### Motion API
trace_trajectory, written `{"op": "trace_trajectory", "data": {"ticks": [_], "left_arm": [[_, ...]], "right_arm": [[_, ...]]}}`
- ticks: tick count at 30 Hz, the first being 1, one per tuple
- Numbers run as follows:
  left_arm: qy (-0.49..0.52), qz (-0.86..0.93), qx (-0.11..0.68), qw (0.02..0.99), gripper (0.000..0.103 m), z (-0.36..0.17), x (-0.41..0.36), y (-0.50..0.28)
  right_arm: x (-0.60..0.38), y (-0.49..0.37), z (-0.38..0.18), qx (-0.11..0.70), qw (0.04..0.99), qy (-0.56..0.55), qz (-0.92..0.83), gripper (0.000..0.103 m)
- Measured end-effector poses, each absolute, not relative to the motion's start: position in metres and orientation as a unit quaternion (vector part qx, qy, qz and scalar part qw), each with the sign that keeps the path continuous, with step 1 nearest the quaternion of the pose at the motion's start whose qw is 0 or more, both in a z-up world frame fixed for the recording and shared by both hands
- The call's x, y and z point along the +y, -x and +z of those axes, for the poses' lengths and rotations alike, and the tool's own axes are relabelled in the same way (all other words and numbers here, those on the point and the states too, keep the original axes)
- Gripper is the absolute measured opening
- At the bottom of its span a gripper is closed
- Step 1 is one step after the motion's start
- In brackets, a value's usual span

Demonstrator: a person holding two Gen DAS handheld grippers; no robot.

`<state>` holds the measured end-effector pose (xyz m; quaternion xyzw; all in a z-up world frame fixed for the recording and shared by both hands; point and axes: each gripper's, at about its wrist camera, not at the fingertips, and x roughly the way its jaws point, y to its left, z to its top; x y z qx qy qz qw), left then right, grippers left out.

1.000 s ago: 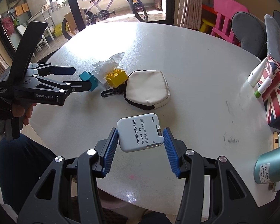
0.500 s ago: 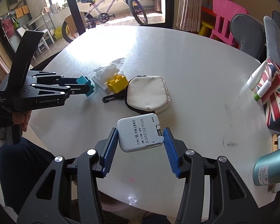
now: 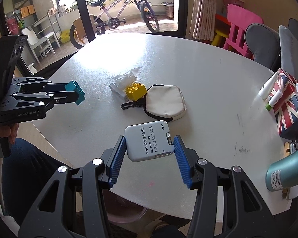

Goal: Collect trash
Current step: 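Carry the teal block over the pink bin with the left gripper while the right drops the card reader in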

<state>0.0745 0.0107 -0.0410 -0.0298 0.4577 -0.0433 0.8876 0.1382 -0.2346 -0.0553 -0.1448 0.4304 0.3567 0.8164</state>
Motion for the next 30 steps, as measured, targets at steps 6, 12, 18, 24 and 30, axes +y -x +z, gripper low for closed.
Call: {"op": "trace_trajectory", "data": {"ticks": [6, 12, 18, 24, 30], "left_arm": [[0.030, -0.046, 0.446, 0.894, 0.033, -0.028, 0.007, -0.046], [0.028, -0.051, 0.431, 0.900, 0.033, -0.018, -0.003, -0.023], [0.023, -0.059, 0.425, 0.903, 0.033, -0.008, -0.012, -0.002], [0.029, -0.068, 0.427, 0.901, 0.033, -0.007, -0.019, 0.016], [0.038, -0.073, 0.436, 0.896, 0.033, -0.016, -0.023, 0.029]], "right_arm": [[-0.240, -0.117, -0.044, 0.421, 0.817, 0.142, 0.367, 0.050], [-0.248, -0.095, -0.033, 0.410, 0.820, 0.140, 0.374, 0.050], [-0.253, -0.070, -0.024, 0.405, 0.814, 0.147, 0.390, 0.050], [-0.255, -0.045, -0.024, 0.409, 0.803, 0.151, 0.406, 0.050], [-0.256, -0.028, -0.035, 0.424, 0.790, 0.142, 0.420, 0.050]]}}
